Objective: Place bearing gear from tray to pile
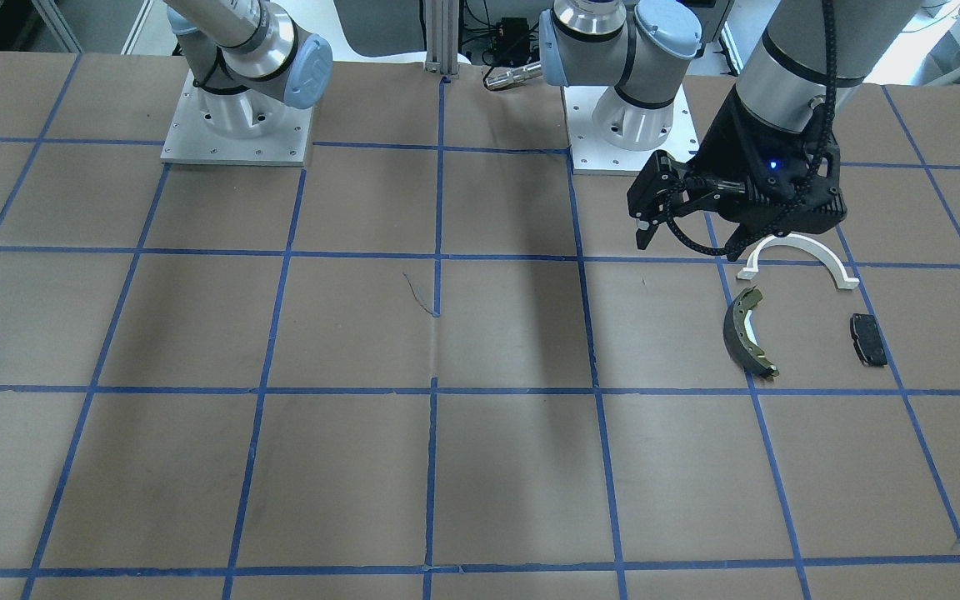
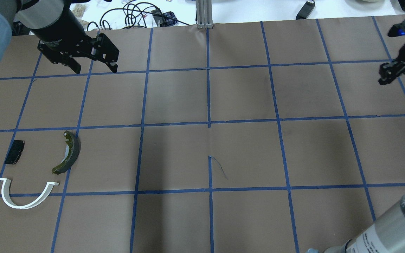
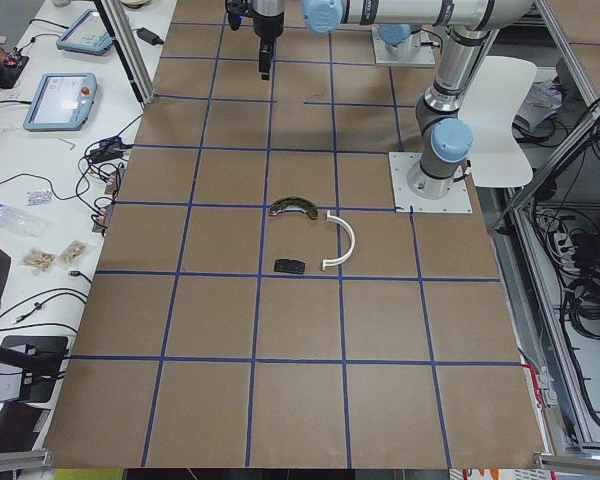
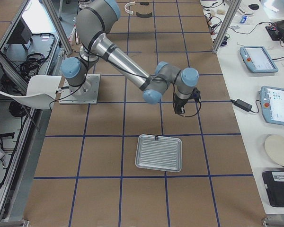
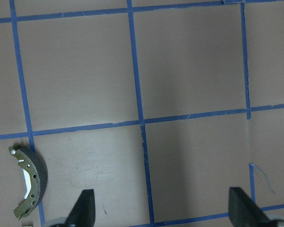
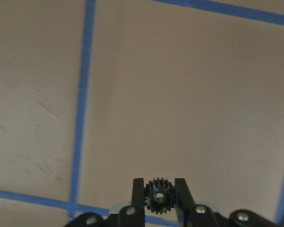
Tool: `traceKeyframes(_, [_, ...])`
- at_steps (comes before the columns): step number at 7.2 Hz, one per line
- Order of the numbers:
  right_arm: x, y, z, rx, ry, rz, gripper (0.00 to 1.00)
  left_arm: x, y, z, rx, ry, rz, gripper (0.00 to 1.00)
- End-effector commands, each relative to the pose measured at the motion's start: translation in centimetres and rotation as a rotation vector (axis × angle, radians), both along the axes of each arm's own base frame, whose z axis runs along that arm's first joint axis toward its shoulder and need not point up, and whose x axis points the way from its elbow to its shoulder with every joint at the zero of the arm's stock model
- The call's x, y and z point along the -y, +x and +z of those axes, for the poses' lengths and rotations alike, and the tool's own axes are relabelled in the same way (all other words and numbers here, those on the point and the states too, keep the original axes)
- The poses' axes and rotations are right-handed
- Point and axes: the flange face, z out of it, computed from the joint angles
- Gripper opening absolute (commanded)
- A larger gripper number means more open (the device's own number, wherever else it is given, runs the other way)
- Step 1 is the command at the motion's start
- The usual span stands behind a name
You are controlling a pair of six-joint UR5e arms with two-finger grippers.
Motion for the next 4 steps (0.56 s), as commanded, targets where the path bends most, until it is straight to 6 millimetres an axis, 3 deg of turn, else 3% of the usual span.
traceKeyframes(1, [0.3,20.0,-0.4,0.021,0.016,-0.059,0.0,0.0,0.0,0.0,0.001,0.001,0.001,1.0])
traceKeyframes(2, [-0.9,28.3,-0.9,0.017,0.014,-0.123,0.0,0.0,0.1,-0.1,0.002,0.002,0.0,1.0])
traceKeyframes(4, [-6.8,44.5,-3.7,0.07,0.036,-0.225,0.0,0.0,0.0,-0.1,0.001,0.002,0.001,1.0])
